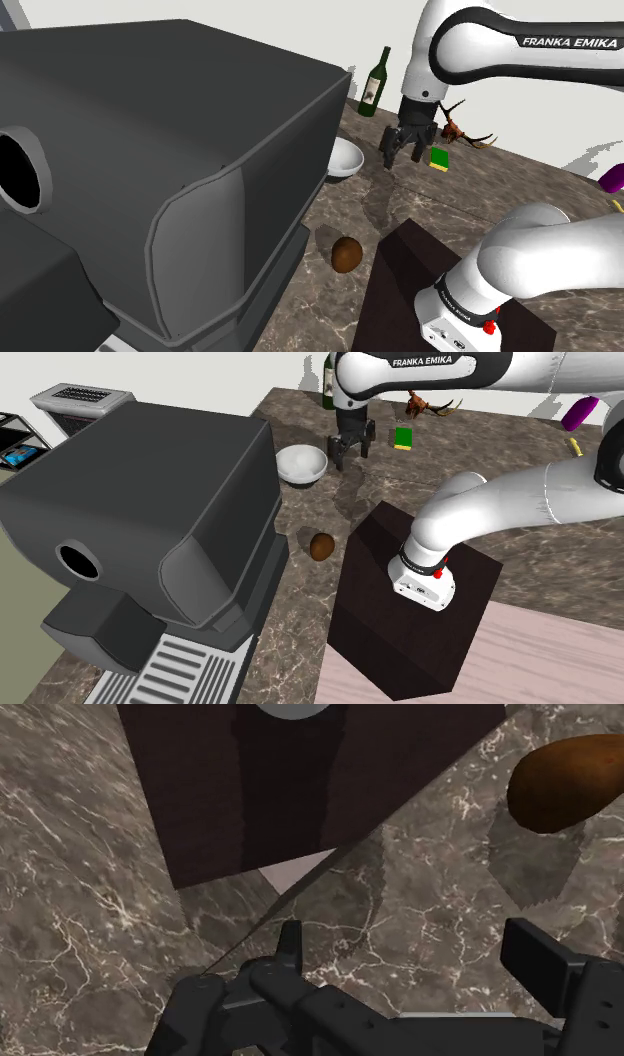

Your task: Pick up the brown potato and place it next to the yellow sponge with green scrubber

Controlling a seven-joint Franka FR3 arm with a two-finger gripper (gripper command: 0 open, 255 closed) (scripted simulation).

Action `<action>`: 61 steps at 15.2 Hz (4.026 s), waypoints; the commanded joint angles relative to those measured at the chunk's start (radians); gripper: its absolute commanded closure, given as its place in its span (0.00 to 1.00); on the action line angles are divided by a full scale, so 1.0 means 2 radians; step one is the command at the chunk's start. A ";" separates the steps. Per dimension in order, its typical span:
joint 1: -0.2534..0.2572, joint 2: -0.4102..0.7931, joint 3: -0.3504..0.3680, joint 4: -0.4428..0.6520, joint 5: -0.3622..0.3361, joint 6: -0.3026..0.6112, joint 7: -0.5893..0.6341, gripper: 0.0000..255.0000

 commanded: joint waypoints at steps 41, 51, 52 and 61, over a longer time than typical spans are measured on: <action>0.012 0.145 0.150 -0.122 0.350 0.159 0.421 1.00; 0.009 0.089 0.130 -0.093 0.327 0.080 0.457 1.00; 0.009 0.084 0.128 -0.089 0.325 0.072 0.460 1.00; 0.007 0.053 0.111 -0.052 0.309 0.009 0.489 1.00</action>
